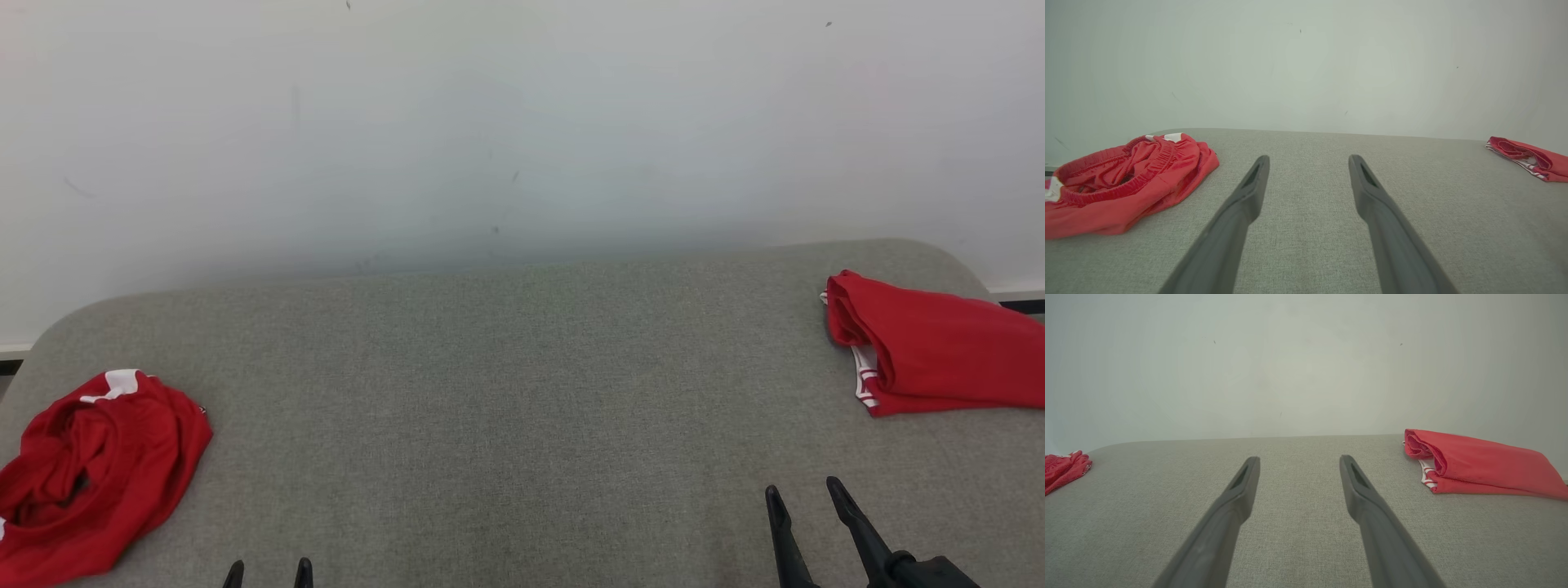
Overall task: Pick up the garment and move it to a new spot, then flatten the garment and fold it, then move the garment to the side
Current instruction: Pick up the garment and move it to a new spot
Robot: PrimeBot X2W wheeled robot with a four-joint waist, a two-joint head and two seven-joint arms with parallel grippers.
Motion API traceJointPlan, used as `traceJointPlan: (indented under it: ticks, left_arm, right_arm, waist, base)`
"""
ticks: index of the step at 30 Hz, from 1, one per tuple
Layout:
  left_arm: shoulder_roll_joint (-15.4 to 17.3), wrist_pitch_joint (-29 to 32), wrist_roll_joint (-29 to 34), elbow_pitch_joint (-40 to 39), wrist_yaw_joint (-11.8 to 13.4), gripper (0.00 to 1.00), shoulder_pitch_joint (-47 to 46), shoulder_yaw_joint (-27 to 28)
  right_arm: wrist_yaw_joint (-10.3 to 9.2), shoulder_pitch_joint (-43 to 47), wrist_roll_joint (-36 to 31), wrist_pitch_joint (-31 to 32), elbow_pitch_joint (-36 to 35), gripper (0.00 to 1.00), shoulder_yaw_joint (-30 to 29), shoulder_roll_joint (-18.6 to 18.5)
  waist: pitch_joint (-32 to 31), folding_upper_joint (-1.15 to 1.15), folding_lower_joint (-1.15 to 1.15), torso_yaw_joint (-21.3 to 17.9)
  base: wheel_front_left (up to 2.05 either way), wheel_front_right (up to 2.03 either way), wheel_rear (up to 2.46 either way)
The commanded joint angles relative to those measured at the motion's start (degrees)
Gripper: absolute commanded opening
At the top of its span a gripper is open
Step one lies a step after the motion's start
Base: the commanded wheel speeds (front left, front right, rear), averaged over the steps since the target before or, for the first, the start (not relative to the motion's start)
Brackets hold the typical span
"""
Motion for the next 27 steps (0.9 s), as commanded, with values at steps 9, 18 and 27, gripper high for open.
traceJointPlan:
  ticks: [9, 18, 27]
  left_arm:
    - [-0.02, -0.29, 0.87, 0.34, -0.16, 1.0, -0.27, 0.02]
    - [-0.02, -0.29, 0.89, 0.17, 0.0, 1.0, -0.54, -0.1]
    - [-0.01, -0.29, 1.21, -0.28, 0.02, 1.0, -0.58, -0.18]
  right_arm:
    - [-0.04, 0.73, -0.16, -0.06, -0.05, 1.0, 0.21, 0.36]
    - [-0.04, 0.26, 0.22, -0.05, -0.14, 1.0, 0.57, 0.08]
    - [-0.04, 0.13, 0.57, -0.06, -0.18, 1.0, 1.0, 0.28]
  waist:
    - [0.44, 0.0, 0.0, 0.6]
    - [0.93, 0.0, 0.0, 3.38]
    - [1.3, 0.0, 0.0, 7.32]
  base:
    - [0.0, 0.0, 0.0]
    - [0.0, 0.0, 0.0]
    - [0.0, 0.0, 0.0]
